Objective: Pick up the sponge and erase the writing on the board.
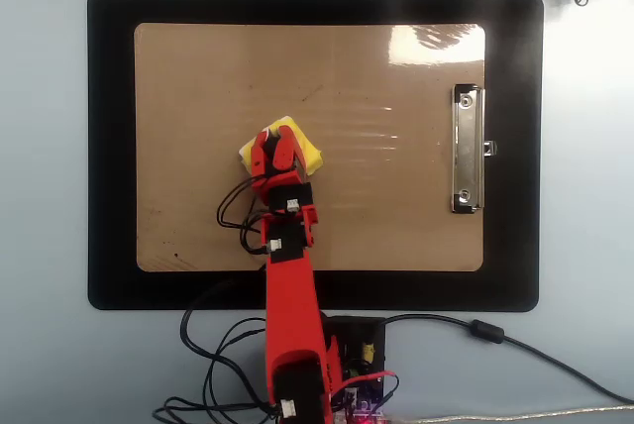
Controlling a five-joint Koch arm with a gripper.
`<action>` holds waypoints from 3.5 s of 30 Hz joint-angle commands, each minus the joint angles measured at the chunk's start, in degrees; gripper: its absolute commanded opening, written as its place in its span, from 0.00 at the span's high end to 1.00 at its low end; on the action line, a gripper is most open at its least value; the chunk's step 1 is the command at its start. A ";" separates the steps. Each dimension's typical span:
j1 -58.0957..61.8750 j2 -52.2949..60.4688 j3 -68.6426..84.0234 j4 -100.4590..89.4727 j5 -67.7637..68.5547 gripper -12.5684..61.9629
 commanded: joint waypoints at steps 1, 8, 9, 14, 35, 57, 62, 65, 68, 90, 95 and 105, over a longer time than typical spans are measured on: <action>-0.53 8.17 8.44 1.41 -1.14 0.93; -1.32 20.48 20.48 0.09 -1.23 0.93; -1.32 16.00 16.44 -0.79 -1.14 0.93; -1.23 -11.87 -10.99 -4.13 -0.70 0.93; -2.90 -9.23 -9.49 -1.93 -0.79 0.93; 8.09 6.77 5.62 0.00 3.78 0.93; 8.17 10.99 9.67 -1.58 3.69 0.93; 8.96 -6.94 -5.45 -6.15 3.69 0.93; 8.70 -22.76 -21.09 -9.14 3.43 0.93; 17.67 -26.63 -28.21 -7.03 9.32 0.93; 9.84 -4.22 -5.54 -2.64 3.08 0.93; -20.65 24.35 13.27 8.70 -24.26 0.93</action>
